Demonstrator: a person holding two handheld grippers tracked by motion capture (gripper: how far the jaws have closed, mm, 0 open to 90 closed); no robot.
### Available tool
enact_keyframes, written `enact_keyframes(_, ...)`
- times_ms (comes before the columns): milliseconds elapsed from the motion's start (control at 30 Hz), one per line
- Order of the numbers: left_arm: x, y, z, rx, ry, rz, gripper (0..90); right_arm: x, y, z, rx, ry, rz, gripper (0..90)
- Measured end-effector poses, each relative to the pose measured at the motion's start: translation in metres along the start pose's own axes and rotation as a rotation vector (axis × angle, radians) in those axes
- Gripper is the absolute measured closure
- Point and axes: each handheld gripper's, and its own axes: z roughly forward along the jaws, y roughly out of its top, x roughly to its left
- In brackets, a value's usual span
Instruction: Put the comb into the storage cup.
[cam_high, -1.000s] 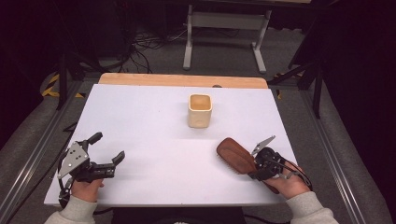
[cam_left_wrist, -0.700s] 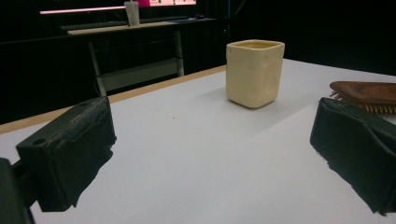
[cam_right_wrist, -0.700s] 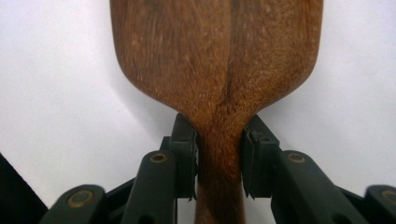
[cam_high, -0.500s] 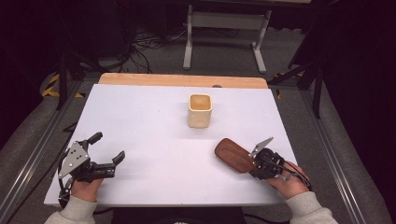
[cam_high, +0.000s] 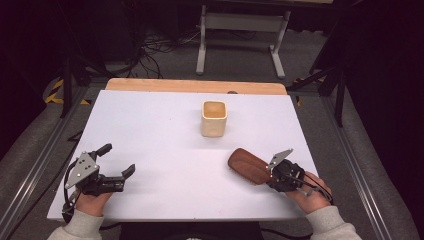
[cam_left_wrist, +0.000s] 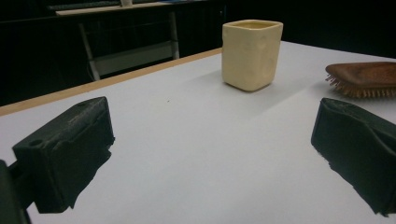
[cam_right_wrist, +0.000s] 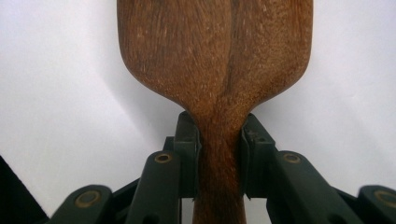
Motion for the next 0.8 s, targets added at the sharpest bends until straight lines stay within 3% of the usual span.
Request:
enact_keyframes(67,0.001,0.0,-0.001,0.008,-0.019,0.002,0.3,0.0,0.002,-0.004,-0.04,-0.002,-0.003,72.8)
enact_keyframes(333,0.0,0.0,-0.002,0.007,-0.022,0.004,1.5,0.002,0.008,-0.016,-0.127,-0.02,-0.022,72.8)
enact_keyframes(533,0.002,0.0,-0.002,0.013,-0.023,0.0,2.2,0.004,0.012,-0.028,-0.243,-0.044,-0.028,72.7)
enact_keyframes(633,0.002,0.001,-0.001,0.01,-0.025,-0.002,2.3,0.005,0.014,-0.031,-0.275,-0.054,-0.029,72.7)
enact_keyframes(700,0.001,0.001,-0.001,0.011,-0.027,-0.004,2.5,0.006,0.017,-0.035,-0.347,-0.055,-0.021,72.7)
enact_keyframes(800,0.001,0.001,-0.001,0.011,-0.029,-0.006,2.5,0.008,0.02,-0.037,-0.378,-0.066,-0.028,72.8)
